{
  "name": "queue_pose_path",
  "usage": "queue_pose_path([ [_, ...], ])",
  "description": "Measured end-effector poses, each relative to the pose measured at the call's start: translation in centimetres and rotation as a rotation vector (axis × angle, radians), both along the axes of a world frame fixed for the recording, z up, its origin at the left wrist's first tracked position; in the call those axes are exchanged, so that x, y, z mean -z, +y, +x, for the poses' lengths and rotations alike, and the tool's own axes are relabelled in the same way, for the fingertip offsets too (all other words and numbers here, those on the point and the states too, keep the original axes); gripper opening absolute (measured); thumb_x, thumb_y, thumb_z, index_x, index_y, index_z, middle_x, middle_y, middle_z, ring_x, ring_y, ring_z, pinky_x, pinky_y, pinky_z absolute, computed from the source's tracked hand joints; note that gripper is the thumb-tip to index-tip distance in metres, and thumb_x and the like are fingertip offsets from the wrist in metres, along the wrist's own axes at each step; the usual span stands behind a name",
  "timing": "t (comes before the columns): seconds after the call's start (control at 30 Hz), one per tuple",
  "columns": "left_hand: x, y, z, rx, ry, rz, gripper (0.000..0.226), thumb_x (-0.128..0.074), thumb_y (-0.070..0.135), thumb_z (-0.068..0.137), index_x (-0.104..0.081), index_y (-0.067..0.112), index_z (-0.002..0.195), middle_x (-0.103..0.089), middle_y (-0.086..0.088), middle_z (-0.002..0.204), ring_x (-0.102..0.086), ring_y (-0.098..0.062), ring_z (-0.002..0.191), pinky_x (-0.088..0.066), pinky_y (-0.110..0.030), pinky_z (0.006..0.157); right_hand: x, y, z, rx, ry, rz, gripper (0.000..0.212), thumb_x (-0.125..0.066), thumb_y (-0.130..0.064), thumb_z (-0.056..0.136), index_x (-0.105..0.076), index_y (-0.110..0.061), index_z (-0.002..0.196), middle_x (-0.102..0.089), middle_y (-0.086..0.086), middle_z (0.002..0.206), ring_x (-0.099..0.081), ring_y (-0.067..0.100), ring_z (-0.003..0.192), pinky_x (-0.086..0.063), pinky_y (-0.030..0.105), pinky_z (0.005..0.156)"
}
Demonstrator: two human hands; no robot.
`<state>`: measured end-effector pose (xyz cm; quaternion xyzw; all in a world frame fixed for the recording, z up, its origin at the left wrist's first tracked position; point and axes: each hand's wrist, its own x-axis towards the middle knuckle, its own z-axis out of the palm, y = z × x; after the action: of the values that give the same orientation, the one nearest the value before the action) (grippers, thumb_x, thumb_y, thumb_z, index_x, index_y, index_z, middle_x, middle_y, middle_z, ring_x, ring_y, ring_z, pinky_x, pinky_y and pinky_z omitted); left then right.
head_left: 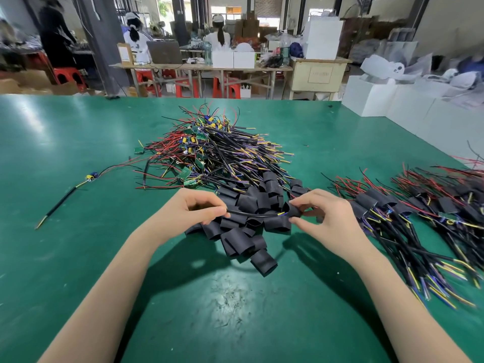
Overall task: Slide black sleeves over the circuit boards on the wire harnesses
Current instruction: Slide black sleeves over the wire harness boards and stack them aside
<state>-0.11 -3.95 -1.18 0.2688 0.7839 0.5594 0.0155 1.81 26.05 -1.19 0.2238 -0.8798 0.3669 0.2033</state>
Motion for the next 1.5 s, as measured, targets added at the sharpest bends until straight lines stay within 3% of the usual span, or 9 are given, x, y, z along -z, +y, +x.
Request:
queue_pose_path([
  [0.2, 0.5, -0.1, -0.3, -0.044, 0.017, -0.063, 0.018, -0.068, 0.042, 0.08, -0.076, 0.026, 0.079, -0.065, 0.003, 0.068, -0.048, -0.007, 0.06, -0.041, -0.019, 0.06, -0.1, -0.3, 0.2, -0.088, -0.004, 0.037, 0.029, -0.081, -0.006, 0.071, -0.072, -0.014, 0.098, -0.065, 0.001, 0.093, -0.062, 0.009, 0.083, -0.046, 0.008, 0.075],
  [0.4, 1.1, 1.1, -0.1, -0.129, 0.1, -0.133, 0.016, -0.073, 0.016, 0.086, -0.075, 0.028, 0.076, -0.069, 0.009, 0.071, -0.055, 0.0, 0.065, -0.041, -0.012, 0.065, -0.2, -0.8, 0.5, -0.145, -0.02, 0.135, 0.024, -0.083, -0.007, 0.068, -0.073, -0.011, 0.089, -0.064, 0.001, 0.084, -0.059, 0.012, 0.074, -0.048, 0.029, 0.073],
  [0.63, 1.6, 5.6, 2.0, -0.147, 0.364, -0.252, 0.006, -0.073, 0.02, 0.084, -0.073, 0.015, 0.081, -0.071, 0.01, 0.077, -0.065, -0.006, 0.073, -0.052, -0.029, 0.074, 0.2, -2.3, 0.9, -0.184, 0.009, 0.126, 0.021, -0.082, -0.013, 0.069, -0.071, -0.014, 0.087, -0.061, -0.003, 0.08, -0.055, 0.005, 0.07, -0.046, 0.019, 0.069],
  [0.73, 1.6, 6.6, 2.3, -0.15, 0.447, -0.338, 0.013, -0.066, 0.023, 0.087, -0.069, 0.011, 0.09, -0.07, 0.003, 0.083, -0.064, -0.017, 0.079, -0.05, -0.039, 0.077, 0.6, -2.9, 1.0, -0.151, 0.033, 0.154, 0.021, -0.079, -0.014, 0.07, -0.068, -0.015, 0.088, -0.059, -0.004, 0.082, -0.055, 0.008, 0.073, -0.047, 0.025, 0.07],
  [0.83, 1.4, 6.1, 2.0, -0.101, 0.335, -0.33, 0.016, -0.059, 0.016, 0.095, -0.063, 0.014, 0.11, -0.069, 0.005, 0.092, -0.062, -0.01, 0.087, -0.048, -0.03, 0.082, 0.6, -2.7, 0.9, -0.085, 0.067, 0.145, 0.021, -0.076, -0.014, 0.07, -0.068, -0.014, 0.09, -0.06, -0.002, 0.085, -0.056, 0.014, 0.074, -0.049, 0.033, 0.071],
  [0.93, 1.0, 5.0, 1.6, -0.09, 0.275, -0.357, 0.025, -0.05, 0.012, 0.097, -0.06, 0.013, 0.12, -0.07, 0.006, 0.102, -0.061, -0.006, 0.095, -0.046, -0.025, 0.086, 0.4, -2.3, 0.9, -0.023, 0.103, 0.15, 0.023, -0.075, -0.011, 0.069, -0.067, -0.014, 0.091, -0.059, -0.003, 0.086, -0.054, 0.013, 0.077, -0.048, 0.031, 0.073],
  [1.13, 1.0, 3.7, 1.2, -0.102, 0.398, -0.541, 0.015, -0.062, 0.023, 0.095, -0.073, 0.019, 0.104, -0.072, 0.008, 0.092, -0.06, -0.017, 0.087, -0.045, -0.045, 0.087, 0.4, -2.4, 1.0, -0.006, 0.14, 0.194, 0.024, -0.075, -0.01, 0.071, -0.066, -0.013, 0.093, -0.058, -0.001, 0.09, -0.055, 0.017, 0.082, -0.05, 0.033, 0.075],
  [1.33, 1.2, 4.0, 1.4, -0.09, 0.369, -0.593, 0.018, -0.064, 0.037, 0.092, -0.07, 0.025, 0.105, -0.059, 0.014, 0.091, -0.053, -0.012, 0.094, -0.032, -0.034, 0.087, 0.6, -2.3, 0.9, -0.016, 0.152, 0.205, 0.025, -0.076, -0.013, 0.071, -0.067, -0.013, 0.094, -0.059, -0.002, 0.091, -0.055, 0.016, 0.083, -0.05, 0.035, 0.076],
  [1.5, 0.8, 4.3, 1.6, -0.094, 0.418, -0.451, 0.018, -0.071, 0.022, 0.088, -0.071, 0.013, 0.104, -0.062, 0.001, 0.096, -0.058, -0.015, 0.088, -0.046, -0.035, 0.086, 1.0, -2.7, 0.9, -0.068, 0.123, 0.266, 0.026, -0.077, -0.019, 0.072, -0.068, -0.013, 0.096, -0.06, -0.002, 0.092, -0.057, 0.017, 0.083, -0.049, 0.033, 0.075],
])
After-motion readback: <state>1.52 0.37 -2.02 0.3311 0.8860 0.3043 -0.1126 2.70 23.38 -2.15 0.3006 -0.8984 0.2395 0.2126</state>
